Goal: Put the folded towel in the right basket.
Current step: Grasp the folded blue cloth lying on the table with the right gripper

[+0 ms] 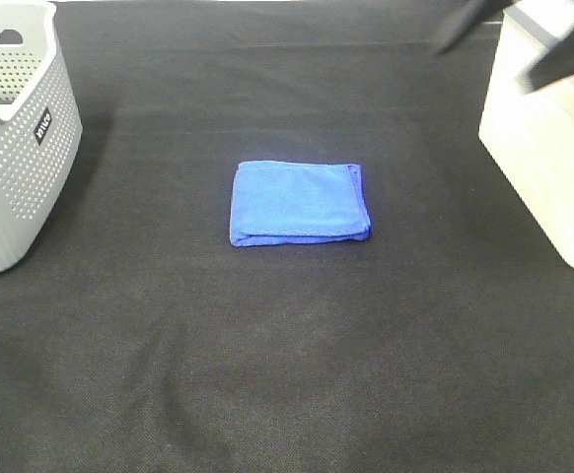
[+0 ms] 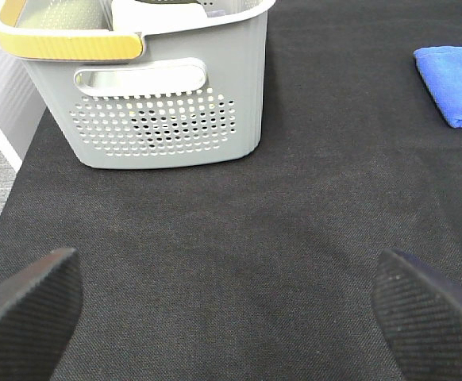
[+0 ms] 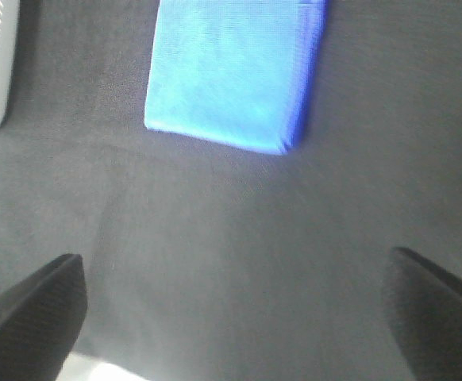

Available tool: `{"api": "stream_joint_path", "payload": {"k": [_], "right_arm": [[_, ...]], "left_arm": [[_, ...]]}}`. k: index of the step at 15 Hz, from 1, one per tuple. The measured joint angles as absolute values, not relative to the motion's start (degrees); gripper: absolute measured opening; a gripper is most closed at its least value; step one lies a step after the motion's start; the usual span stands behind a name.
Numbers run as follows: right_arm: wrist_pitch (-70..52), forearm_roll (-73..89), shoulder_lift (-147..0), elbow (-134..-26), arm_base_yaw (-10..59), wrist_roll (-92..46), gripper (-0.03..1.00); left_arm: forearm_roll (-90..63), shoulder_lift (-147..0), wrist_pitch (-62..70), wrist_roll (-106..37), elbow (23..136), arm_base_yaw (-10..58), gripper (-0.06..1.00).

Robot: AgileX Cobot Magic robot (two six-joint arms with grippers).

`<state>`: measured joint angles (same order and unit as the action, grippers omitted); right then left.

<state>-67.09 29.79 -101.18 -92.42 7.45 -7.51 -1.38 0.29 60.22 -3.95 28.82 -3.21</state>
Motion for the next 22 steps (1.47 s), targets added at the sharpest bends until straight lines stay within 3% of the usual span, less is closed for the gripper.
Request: {"api": "stream_joint_path", "payload": {"k": [4,9,17,22], "right_arm": [[-66.86,33.06,-124.45,-109.89,10.37,-7.51,0.96],[-65.55,37.01,-140.78,-122.44,10.60,-7.51,0.96],[-65.60,32.89,-147.42,-124.16,10.71,-7.51,0.96],[-65.49,43.37,-150.40,-125.02,11.75,-9.11,0.90]], "left_arm": [[-1.38,0.29,60.22,-3.95,28.82,-3.21,0.92],[-1.38,0.29,60.22,-3.95,28.82,-3.21,0.92],[-1.38,0.29,60.22,-3.95,28.82,-3.21,0.92],[-1.38,0.29,60.22,-3.95,28.82,-3.21,0.92]]}}
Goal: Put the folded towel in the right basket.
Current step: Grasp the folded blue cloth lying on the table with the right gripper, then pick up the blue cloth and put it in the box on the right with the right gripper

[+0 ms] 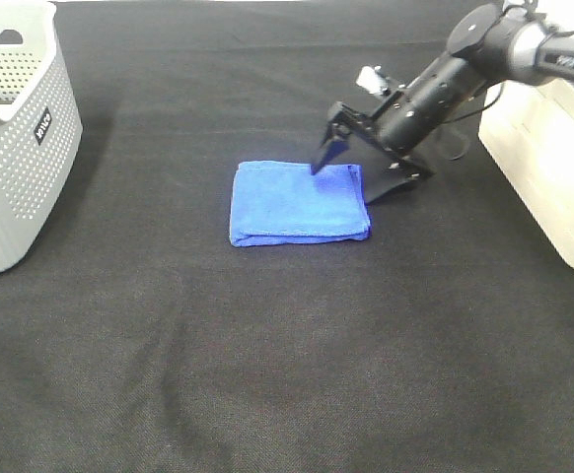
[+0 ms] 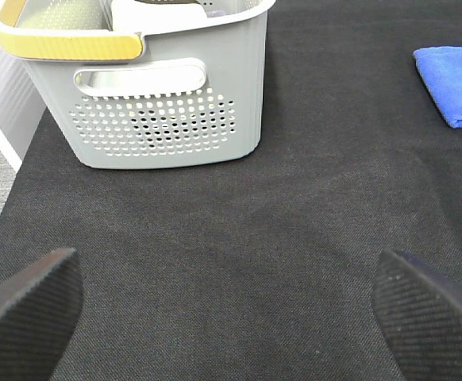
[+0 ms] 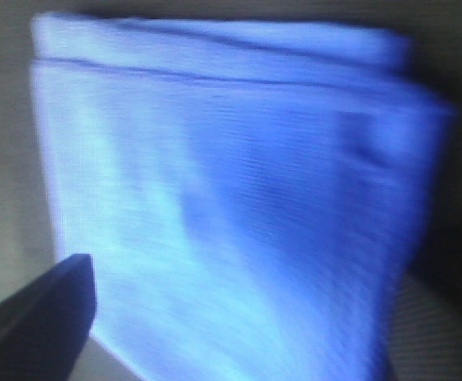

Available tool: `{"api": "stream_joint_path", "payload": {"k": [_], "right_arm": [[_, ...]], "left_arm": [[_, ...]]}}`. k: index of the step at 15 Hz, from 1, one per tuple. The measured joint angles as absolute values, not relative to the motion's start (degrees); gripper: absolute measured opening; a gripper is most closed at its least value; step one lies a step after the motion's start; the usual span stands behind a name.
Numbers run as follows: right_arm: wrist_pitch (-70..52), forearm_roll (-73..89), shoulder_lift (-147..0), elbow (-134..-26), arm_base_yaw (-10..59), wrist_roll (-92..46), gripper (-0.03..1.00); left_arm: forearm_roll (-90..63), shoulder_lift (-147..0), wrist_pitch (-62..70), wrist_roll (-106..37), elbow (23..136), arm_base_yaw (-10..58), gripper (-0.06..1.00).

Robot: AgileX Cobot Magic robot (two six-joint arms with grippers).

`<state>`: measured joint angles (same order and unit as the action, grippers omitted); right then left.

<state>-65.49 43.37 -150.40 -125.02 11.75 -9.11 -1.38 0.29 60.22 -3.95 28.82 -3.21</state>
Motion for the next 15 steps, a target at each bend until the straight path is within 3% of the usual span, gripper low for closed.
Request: {"api": "stream_joint_path", "payload": {"k": [2,6,11,15], "right_arm": [[-64.29,47.04,-151.83,-125.31,14.09,-10.08,0.81],[-61.36,46.12,-153.04,-125.31,16.10,-10.49,0.15],[-63.54,42.80,-150.06,-125.25,16.21,-12.09,0.16],[-69.21,40.85,-142.21,-136.94,13.35,-10.37,0.16]], "left_arm": [[-1.38,0.29,60.22,-3.95,28.82,-3.21,0.92],[-1.38,0.29,60.22,-3.90,28.82,-3.21,0.92],[-1.38,0.29,60.22,-3.84,28.82,-3.21,0.92],[-1.38,0.29,60.22,-3.84,28.82,-3.21,0.92]]}}
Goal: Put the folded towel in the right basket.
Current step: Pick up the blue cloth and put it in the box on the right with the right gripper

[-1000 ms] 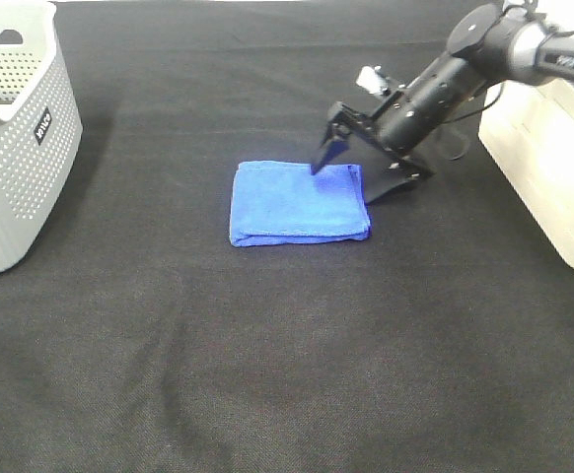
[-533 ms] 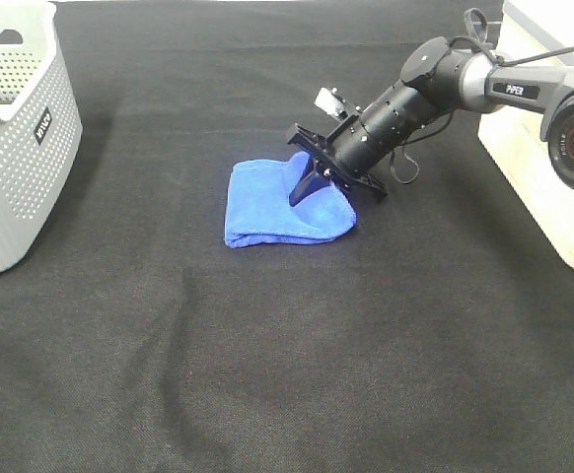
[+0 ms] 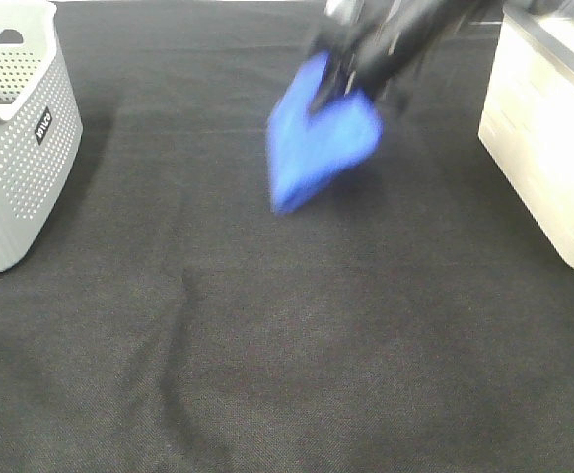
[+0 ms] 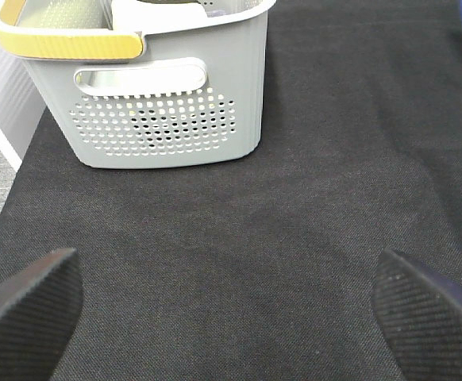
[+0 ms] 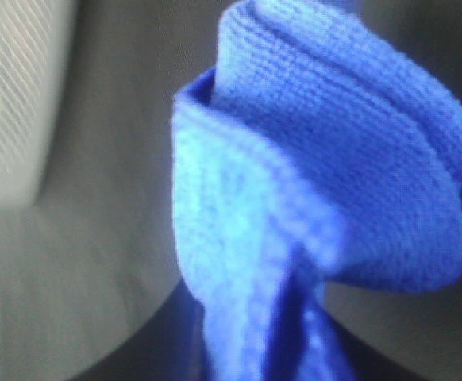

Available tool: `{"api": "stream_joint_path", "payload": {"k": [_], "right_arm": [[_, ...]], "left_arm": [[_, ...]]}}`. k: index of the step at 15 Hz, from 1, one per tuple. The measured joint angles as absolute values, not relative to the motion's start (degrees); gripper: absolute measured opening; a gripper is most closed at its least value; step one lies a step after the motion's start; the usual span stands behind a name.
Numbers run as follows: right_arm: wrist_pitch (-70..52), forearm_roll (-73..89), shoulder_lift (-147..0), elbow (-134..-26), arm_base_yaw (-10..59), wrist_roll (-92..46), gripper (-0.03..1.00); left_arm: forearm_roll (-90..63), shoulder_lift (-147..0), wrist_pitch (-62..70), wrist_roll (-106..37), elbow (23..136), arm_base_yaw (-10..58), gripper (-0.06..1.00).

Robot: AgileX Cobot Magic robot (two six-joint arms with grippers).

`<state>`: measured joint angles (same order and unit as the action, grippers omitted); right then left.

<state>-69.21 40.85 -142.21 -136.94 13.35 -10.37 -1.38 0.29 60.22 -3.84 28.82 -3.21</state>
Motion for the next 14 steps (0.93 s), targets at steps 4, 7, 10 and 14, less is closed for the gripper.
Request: {"api": "stream_joint_path", "payload": {"k": [4,7,10,14], "right_arm": [[-69.44,35.41,-130.12,-144.84,2.52,-7.33,0.16],[-69.50,27.33,-122.73,-144.44,-7.51,-7.51,0.16],[-69.56,18.91,-119.40,-135.10,-15.93,-7.56,0.16],[-70.36,11.92,-119.81,-123.59,-17.25,-7.56,0.16]], "left_arm": [[-1.38,0.29,60.22,-3.84,28.82,-3.21,0.92],[-1.38,0.29,60.22,-3.84,28.82,-3.21,0.92],[-1.38,0.29,60.22,-3.84,28.82,-3.21,0.92],[-1.38,0.29,60.22,-3.84,28.82,-3.21,0.92]]}}
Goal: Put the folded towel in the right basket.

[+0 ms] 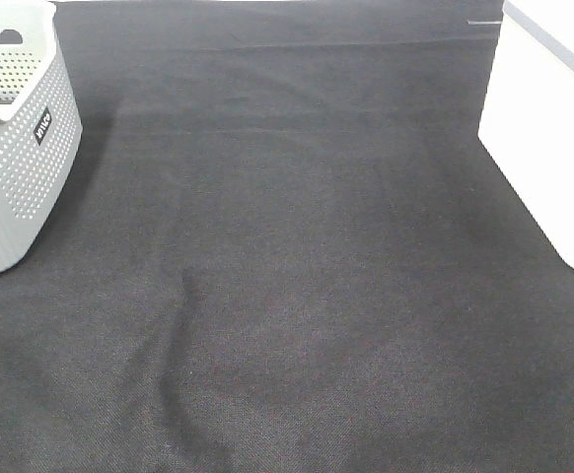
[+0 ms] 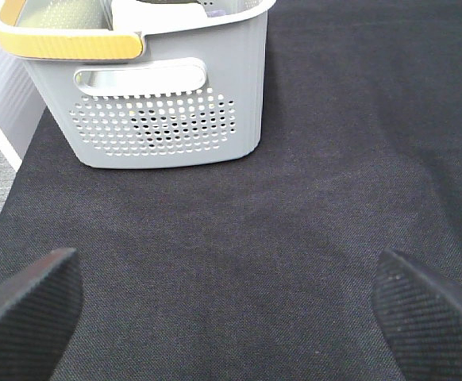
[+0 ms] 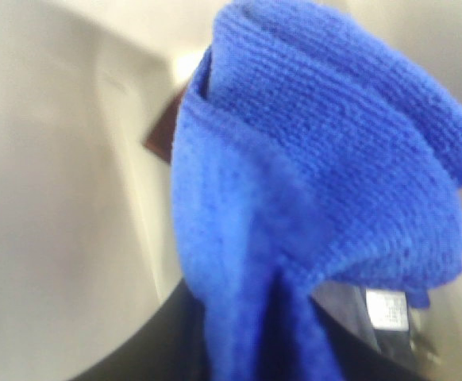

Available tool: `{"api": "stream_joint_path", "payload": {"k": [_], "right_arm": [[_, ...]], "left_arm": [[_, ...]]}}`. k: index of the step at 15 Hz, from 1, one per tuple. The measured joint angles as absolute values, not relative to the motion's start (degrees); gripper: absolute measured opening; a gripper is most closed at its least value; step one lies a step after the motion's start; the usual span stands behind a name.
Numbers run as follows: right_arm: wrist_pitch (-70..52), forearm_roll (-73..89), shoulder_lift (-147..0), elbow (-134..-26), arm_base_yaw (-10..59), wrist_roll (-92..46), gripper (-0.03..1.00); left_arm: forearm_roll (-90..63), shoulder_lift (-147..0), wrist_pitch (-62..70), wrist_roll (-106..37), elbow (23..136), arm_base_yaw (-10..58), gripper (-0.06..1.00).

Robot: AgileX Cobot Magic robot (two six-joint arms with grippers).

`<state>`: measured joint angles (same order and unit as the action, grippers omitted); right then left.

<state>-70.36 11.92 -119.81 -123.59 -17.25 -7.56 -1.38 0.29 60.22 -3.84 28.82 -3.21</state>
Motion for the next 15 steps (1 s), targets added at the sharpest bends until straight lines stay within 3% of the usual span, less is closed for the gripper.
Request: {"api": "stream_joint_path", "payload": {"k": [1,3,4,5,7,9,15], "right_arm": [[-70.42,11.80,-120.15,-123.13,-17.25,-7.56,0.20],[-70.36,11.80,-120.15,-123.13,-17.25,-7.62,0.68],[-70.36,11.80,-120.15,-123.13,-17.25,-8.02,0.84],[-70.36,11.80,-120.15,-123.13,-17.25,-8.02,0.84],[-70.36,13.24,-119.69,-123.13,-17.13,-8.02,0.95],[-70.36,12.95,-117.40,-123.53,-15.07,-7.56,0.97],[-69.67,4.30,-107.31,-125.59,3.15,-3.09,0.97]], "left_arm": [[-1.38,0.29,60.22,-3.84,28.82,-3.21,0.92],[-1.38,0.29,60.22,-3.84,28.82,-3.21,0.92],[-1.38,0.29,60.22,-3.84,28.82,-3.21,0.92],[-1.38,0.29,60.22,-3.84,28.82,-3.21,0.92],[-1.38,0.29,60.22,-3.84,28.82,-3.21,0.92],[-1.38,0.29,60.22,-3.84,28.82,-3.21,0.92],[-1.38,0.29,60.22,-3.84,28.82,-3.21,0.92]]}}
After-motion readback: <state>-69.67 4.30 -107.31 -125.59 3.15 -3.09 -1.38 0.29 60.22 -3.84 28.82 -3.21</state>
